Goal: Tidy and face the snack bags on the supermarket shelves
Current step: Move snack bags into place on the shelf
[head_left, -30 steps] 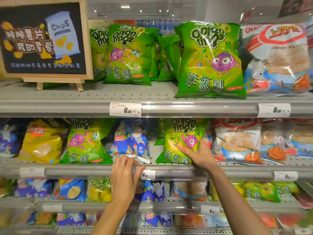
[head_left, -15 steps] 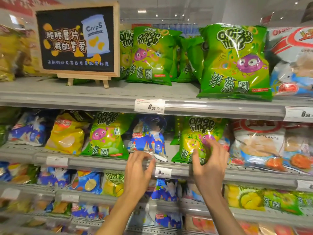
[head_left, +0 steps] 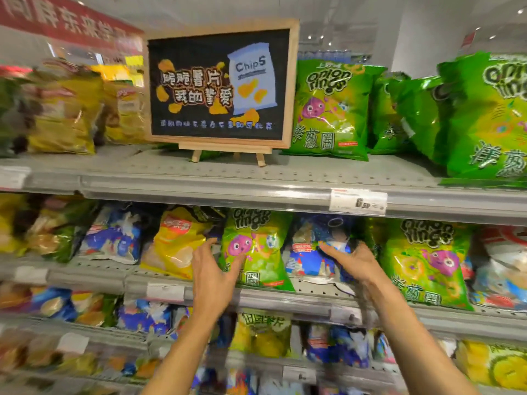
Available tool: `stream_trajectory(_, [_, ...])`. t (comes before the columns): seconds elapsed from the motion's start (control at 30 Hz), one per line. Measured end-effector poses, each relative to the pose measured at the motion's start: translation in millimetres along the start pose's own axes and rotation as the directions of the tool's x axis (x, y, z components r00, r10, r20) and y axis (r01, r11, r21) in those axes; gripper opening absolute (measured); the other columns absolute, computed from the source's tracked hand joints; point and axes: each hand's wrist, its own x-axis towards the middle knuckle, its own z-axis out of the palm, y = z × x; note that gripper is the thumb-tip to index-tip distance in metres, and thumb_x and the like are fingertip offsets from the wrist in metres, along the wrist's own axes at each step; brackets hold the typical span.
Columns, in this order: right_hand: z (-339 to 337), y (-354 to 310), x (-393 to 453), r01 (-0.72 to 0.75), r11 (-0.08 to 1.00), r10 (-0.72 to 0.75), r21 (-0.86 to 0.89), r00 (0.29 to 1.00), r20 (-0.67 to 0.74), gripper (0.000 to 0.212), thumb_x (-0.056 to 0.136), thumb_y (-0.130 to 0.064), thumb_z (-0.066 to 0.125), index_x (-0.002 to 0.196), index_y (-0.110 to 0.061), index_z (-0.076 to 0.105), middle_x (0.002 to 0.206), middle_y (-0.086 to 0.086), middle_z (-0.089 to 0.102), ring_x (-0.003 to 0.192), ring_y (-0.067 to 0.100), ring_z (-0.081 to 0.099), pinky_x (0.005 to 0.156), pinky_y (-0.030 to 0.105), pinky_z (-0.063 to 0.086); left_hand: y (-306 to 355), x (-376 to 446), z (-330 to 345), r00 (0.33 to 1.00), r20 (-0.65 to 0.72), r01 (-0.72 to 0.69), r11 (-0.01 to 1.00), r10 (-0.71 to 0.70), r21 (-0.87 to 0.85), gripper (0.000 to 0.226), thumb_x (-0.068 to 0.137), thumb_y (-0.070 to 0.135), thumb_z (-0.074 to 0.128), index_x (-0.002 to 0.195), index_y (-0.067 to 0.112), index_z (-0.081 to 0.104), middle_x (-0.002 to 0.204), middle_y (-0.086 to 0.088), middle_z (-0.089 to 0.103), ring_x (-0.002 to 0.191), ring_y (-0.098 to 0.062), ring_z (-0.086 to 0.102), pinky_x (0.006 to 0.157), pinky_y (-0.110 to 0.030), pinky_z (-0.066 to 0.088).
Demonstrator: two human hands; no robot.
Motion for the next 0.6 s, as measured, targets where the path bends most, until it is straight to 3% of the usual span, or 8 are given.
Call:
stream_trajectory(0.07, [3.1, -6.5, 5.2, -0.059, 0.998, 0.06, -0.012, 0.998, 0.034, 0.042, 0.072, -0.039, 0.09, 0.096, -0.007, 0.075, 0.076, -0.003, 0.078, 0.062, 0.004, 0.07, 0.059, 0.012, 0.051, -3.9, 17.4, -1.8, 0.978, 0.163, 0.139, 0.989, -0.129, -0.055, 0.095, 0.07, 0.05, 0.083, 0.142, 0.007, 0.04, 0.127, -0.007, 0.056, 0.116, -0.023, 0.055, 0.098, -0.033, 0.044])
stream_trajectory(0.1, [5.3, -8.3, 6.3, -0.096, 0.995, 0.096, -0.017, 0.995, 0.039, 0.043, 0.071, -0.041, 0.09, 0.092, -0.007, 0.076, 0.067, -0.006, 0.075, 0.053, 0.002, 0.068, 0.049, 0.012, 0.047, -5.7, 25.2, -2.4, 0.953, 0.249, 0.197, 0.978, -0.173, -0.074, 0.1, 0.067, 0.052, 0.084, 0.144, 0.009, 0.037, 0.125, -0.004, 0.058, 0.112, -0.019, 0.057, 0.094, -0.028, 0.043])
stream_trajectory(0.2, [12.8, -6.9, 8.3, -0.159, 0.987, 0.159, 0.0, 0.987, 0.018, 0.046, 0.068, -0.036, 0.092, 0.091, -0.001, 0.073, 0.062, -0.001, 0.074, 0.048, 0.006, 0.067, 0.04, 0.015, 0.045, -15.8, 42.5, -1.9, 0.873, 0.44, 0.286, 0.953, -0.213, -0.105, 0.075, 0.068, 0.043, 0.088, 0.127, 0.017, 0.05, 0.109, 0.005, 0.066, 0.099, -0.012, 0.063, 0.089, -0.028, 0.049])
stream_trajectory(0.27, [15.2, -6.7, 6.6, -0.164, 0.987, 0.163, -0.001, 0.986, -0.017, 0.044, 0.07, -0.031, 0.092, 0.094, -0.001, 0.072, 0.071, 0.005, 0.076, 0.051, 0.009, 0.068, 0.041, 0.017, 0.045, -21.4, 50.4, 0.0, 0.833, 0.522, 0.315, 0.932, -0.183, -0.176, 0.054, 0.069, 0.032, 0.091, 0.112, 0.02, 0.061, 0.102, 0.003, 0.074, 0.096, -0.018, 0.071, 0.087, -0.034, 0.057])
stream_trajectory(0.37, [16.4, -6.5, 1.8, -0.162, 0.987, 0.163, 0.012, 0.986, -0.046, 0.038, 0.069, -0.025, 0.093, 0.092, -0.003, 0.072, 0.089, 0.014, 0.078, 0.056, 0.012, 0.07, 0.045, 0.019, 0.049, -20.8, 57.5, 1.1, 0.795, 0.595, 0.338, 0.9, -0.117, -0.275, 0.041, 0.069, 0.019, 0.09, 0.104, 0.019, 0.069, 0.093, 0.002, 0.078, 0.09, -0.017, 0.074, 0.066, -0.018, 0.056])
stream_trajectory(0.5, [23.4, -9.2, -9.7, -0.09, 0.994, 0.095, 0.055, 0.991, -0.097, 0.047, 0.069, -0.014, 0.093, 0.107, 0.001, 0.068, 0.099, 0.017, 0.077, 0.083, 0.025, 0.075, 0.076, 0.038, 0.062, -21.0, 62.0, 2.8, 0.792, 0.604, 0.331, 0.896, -0.092, -0.297, 0.031, 0.069, 0.012, 0.089, 0.091, 0.022, 0.07, 0.083, 0.007, 0.078, 0.083, -0.009, 0.074, 0.068, -0.017, 0.056])
stream_trajectory(0.6, [21.0, -16.5, -22.3, -0.008, 0.999, 0.0, -0.045, 0.982, -0.188, 0.056, 0.067, -0.023, 0.095, 0.11, -0.008, 0.063, 0.103, 0.011, 0.074, 0.089, 0.025, 0.071, 0.074, 0.039, 0.059, -25.4, 59.9, 2.2, 0.807, 0.581, 0.34, 0.887, -0.105, -0.314, 0.036, 0.068, 0.013, 0.09, 0.092, 0.024, 0.065, 0.08, 0.01, 0.077, 0.076, -0.003, 0.072, 0.07, -0.019, 0.057])
